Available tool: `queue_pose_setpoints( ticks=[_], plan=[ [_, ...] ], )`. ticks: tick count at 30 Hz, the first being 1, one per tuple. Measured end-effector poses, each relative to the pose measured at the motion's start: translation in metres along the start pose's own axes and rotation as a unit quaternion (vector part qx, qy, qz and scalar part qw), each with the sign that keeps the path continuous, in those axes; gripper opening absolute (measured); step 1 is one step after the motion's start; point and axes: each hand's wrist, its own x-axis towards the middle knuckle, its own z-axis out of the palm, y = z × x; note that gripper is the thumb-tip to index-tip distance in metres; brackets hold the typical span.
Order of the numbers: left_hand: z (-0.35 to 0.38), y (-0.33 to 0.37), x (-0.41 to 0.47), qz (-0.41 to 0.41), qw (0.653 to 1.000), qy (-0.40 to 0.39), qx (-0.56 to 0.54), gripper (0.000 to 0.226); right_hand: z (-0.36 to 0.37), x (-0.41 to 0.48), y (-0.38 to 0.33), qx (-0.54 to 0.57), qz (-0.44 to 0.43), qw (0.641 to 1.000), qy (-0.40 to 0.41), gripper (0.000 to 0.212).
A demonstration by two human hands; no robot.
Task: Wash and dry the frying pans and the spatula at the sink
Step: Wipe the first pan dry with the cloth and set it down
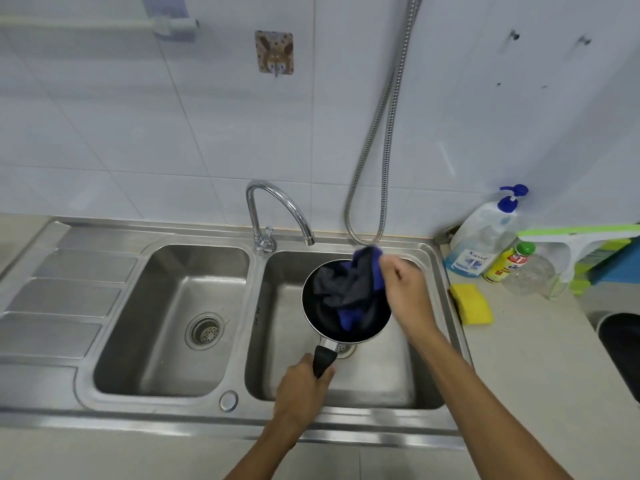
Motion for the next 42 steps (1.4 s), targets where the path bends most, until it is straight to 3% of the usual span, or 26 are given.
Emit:
queue_pose_setpoints(
  ticks=[3,6,9,13,19,23,27,33,37,42],
  plan=[
    [0.000,-0.006,-0.002,0.008,0.999,0.003,0.036,0.035,0.014,-0.008,0.046,-0.236,-0.070,0.960,-0.129,0.022],
    [0.001,-0.007,-0.003,0.043,0.996,-0.005,0.079,0.039,0.028,-0.015,0.076,-0.456,-0.087,0.864,-0.195,0.051],
    [0.001,0.000,-0.003,0.073,0.993,-0.010,0.091,0.039,0.041,-0.015,0.085,-0.515,-0.062,0.833,-0.193,0.063],
    [-0.002,0.002,-0.001,0.051,0.998,-0.016,0.045,0.037,0.044,-0.023,0.078,-0.506,-0.022,0.835,-0.213,0.058],
    [-0.002,0.003,0.000,0.058,0.997,-0.018,0.054,0.037,0.040,-0.043,0.072,-0.390,-0.106,0.876,-0.263,0.034],
    [-0.003,0.014,0.000,0.076,0.994,0.007,0.080,0.038,0.049,-0.018,0.066,-0.443,-0.190,0.853,-0.198,0.029],
    [-0.010,0.014,-0.003,0.090,0.991,0.016,0.097,0.043,0.046,0.021,0.061,-0.513,-0.142,0.840,-0.108,0.031],
    [-0.026,0.010,0.000,0.084,0.991,0.035,0.100,0.047,0.025,0.011,0.063,-0.589,-0.114,0.796,-0.081,0.034],
    [-0.028,0.010,0.002,0.088,0.991,0.026,0.098,0.046,0.024,-0.024,0.054,-0.529,-0.047,0.835,-0.144,0.032],
    [-0.022,0.009,0.003,0.088,0.992,-0.013,0.085,0.042,0.028,-0.025,0.030,-0.279,0.081,0.907,-0.306,0.023]
  ],
)
